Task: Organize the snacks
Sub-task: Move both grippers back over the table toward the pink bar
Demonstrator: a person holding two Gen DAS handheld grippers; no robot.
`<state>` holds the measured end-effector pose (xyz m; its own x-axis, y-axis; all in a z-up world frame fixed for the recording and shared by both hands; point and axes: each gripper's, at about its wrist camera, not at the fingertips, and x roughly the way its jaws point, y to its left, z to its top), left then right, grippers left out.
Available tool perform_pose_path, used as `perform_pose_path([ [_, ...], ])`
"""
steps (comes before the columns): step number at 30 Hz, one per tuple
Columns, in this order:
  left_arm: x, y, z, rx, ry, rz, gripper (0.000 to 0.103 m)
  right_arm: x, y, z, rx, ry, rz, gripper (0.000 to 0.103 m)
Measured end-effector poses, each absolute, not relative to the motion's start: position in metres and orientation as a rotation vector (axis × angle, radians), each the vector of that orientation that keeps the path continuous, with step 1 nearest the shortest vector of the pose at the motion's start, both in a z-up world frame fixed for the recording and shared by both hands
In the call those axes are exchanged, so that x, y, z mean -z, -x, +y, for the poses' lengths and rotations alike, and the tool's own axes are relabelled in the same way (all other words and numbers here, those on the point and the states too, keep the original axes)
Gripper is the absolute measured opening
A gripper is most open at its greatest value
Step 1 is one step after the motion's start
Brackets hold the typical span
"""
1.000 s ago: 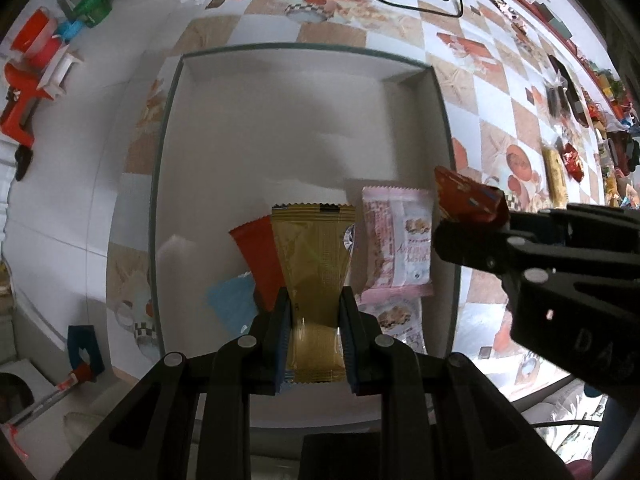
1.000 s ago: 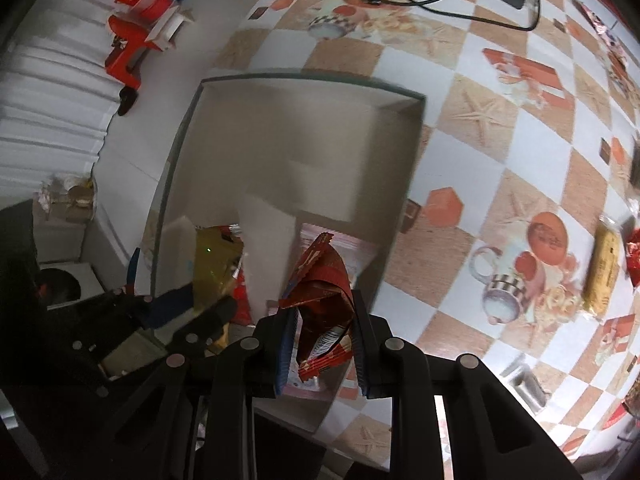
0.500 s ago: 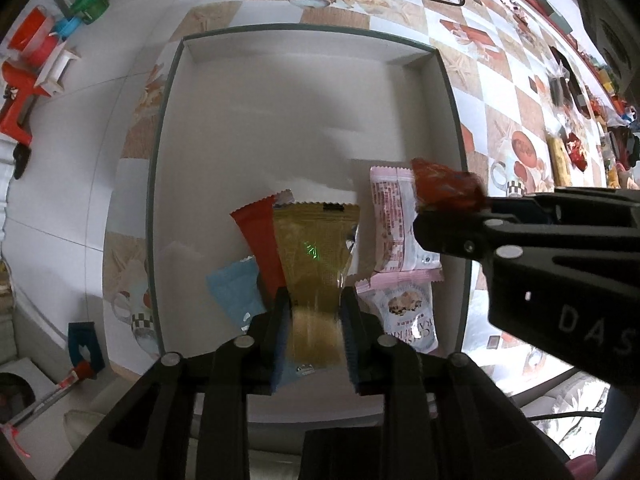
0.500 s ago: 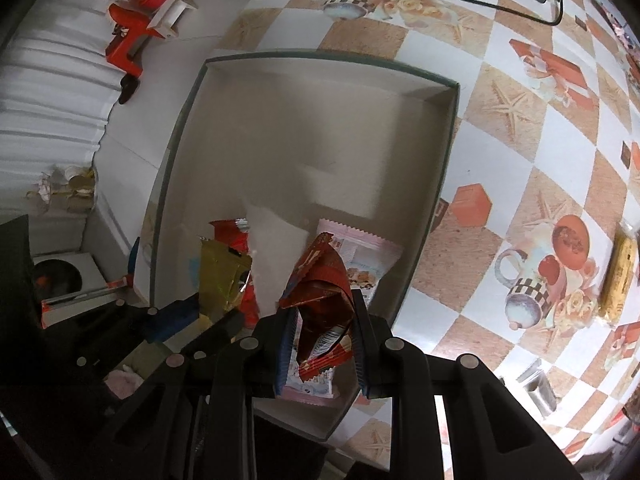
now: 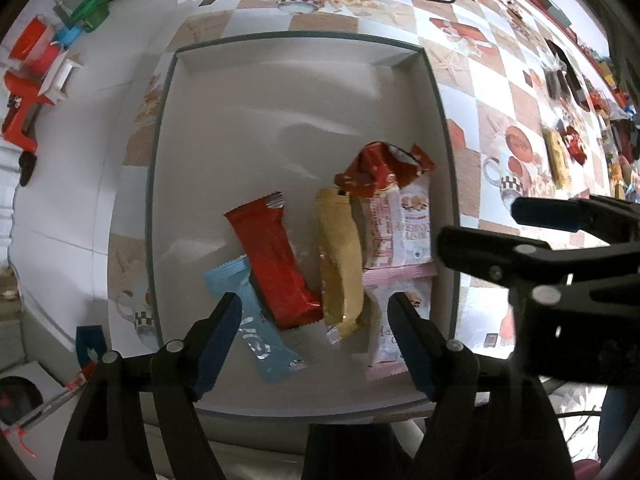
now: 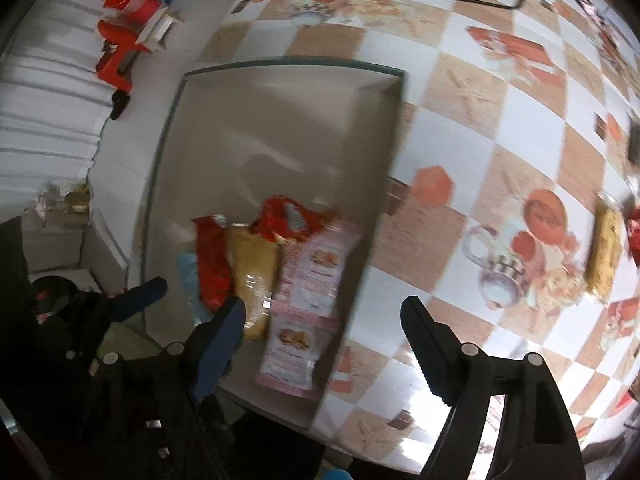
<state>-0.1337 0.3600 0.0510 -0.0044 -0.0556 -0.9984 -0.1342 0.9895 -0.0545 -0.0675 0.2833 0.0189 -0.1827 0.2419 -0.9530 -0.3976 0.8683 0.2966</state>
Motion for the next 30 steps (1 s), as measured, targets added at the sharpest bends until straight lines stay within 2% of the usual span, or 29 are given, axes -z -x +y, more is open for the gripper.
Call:
perform_pose_path([
  [2,-0.053,0.132,0.355,-0.05,0.135,1.573,0.079,-0.017,0.067,0.271,-0.545,0.118,1.664,0.082],
  [3,-0.053,0.131,0.35,-0.043,0.129,1.572,0.079,-0.015,0.067,0.261,-0.521,0.113,1.668,0.094],
  [4,-0.053,0.13,0.348,-0.036,0.123,1.572,0.079,-0.013,0.068,0.251,-0.497,0.106,1.672,0.101],
  [5,-0.054,0.13,0.345,-0.029,0.115,1.571,0.079,-0.011,0.068,0.24,-0.479,0.089,1.672,0.103],
  [18,-0.054,0.121,0.288,0.093,0.011,1.572,0.079,0.007,0.076,0.088,-0.107,-0.037,1.741,0.103],
  [23,-0.053,0.119,0.268,0.131,-0.02,1.576,0.079,0.011,0.081,0.062,-0.063,-0.025,1.765,0.103],
  [30,-0.053,0.121,0.241,0.168,-0.055,1.582,0.079,0.014,0.094,0.074,-0.133,0.062,1.788,0.103],
])
